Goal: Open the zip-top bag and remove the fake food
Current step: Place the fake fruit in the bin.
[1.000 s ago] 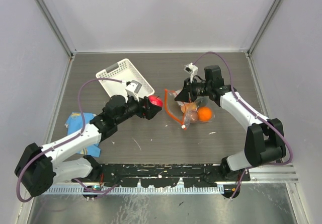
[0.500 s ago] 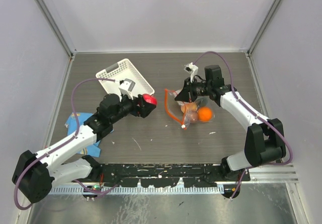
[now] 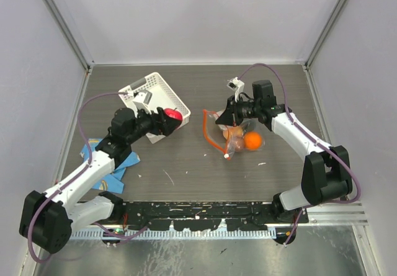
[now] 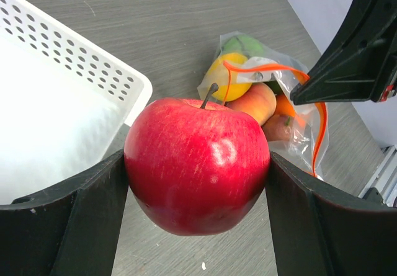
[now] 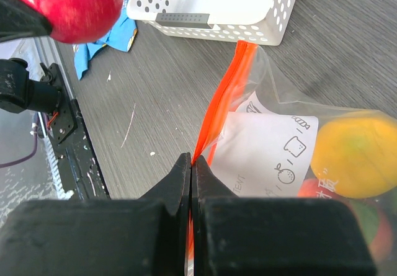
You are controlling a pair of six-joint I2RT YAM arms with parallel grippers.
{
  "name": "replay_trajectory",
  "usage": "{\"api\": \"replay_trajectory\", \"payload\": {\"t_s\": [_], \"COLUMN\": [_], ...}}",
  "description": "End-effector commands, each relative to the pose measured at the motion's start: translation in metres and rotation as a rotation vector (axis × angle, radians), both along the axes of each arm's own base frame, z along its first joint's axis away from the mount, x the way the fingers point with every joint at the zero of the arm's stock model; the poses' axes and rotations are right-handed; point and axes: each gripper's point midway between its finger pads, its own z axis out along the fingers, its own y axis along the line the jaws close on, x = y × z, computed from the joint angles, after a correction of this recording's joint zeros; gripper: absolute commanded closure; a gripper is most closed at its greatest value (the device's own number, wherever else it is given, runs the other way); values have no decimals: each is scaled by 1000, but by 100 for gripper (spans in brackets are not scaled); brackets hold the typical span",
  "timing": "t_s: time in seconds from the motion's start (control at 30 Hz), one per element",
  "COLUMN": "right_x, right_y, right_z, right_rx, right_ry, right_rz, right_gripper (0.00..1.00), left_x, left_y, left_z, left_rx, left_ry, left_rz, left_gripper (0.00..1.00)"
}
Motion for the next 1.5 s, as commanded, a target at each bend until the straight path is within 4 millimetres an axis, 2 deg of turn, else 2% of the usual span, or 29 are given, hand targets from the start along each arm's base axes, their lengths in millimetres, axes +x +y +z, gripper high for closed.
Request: {"api": "replay_trajectory", "payload": {"t_s": [0.0, 0.27, 0.67, 0.83, 1.03, 1.1, 1.13, 1.3, 1.37, 1.47], "right_x": [9, 10, 10, 9, 8, 8, 8, 8, 8, 8], "right_y": [2, 2, 2, 3, 3, 3, 3, 3, 2, 3], "right_z": [20, 20, 18, 20, 20, 20, 20, 20, 20, 20], "right_rx": [24, 22, 21, 24, 24, 25, 24, 24, 23, 22], "right_ry": [-68, -66, -60, -61, -61, -59, -60, -60, -61, -62], "right_rz": [17, 17, 19, 22, 24, 25, 26, 26, 25, 25], "right_gripper": [99, 99, 99, 99, 99, 99, 99, 99, 99, 99], "left_x": [11, 30, 60, 76, 95, 102, 107, 123, 129, 135], "left_y": [2, 22, 54, 68, 80, 86, 88, 100, 103, 105], "left_z": [45, 52, 49, 42, 19, 7, -7, -36, -47, -54], "left_rx": [-87, -154, -196, -188, -159, -150, -138, -121, -116, -104], "left_ry": [-92, -75, -46, -24, 45, 83, 128, 248, 295, 336], "left_rz": [-17, 20, 126, 199, 296, 345, 371, 481, 522, 545], "left_gripper": [89, 90, 90, 89, 86, 80, 79, 75, 64, 35]}}
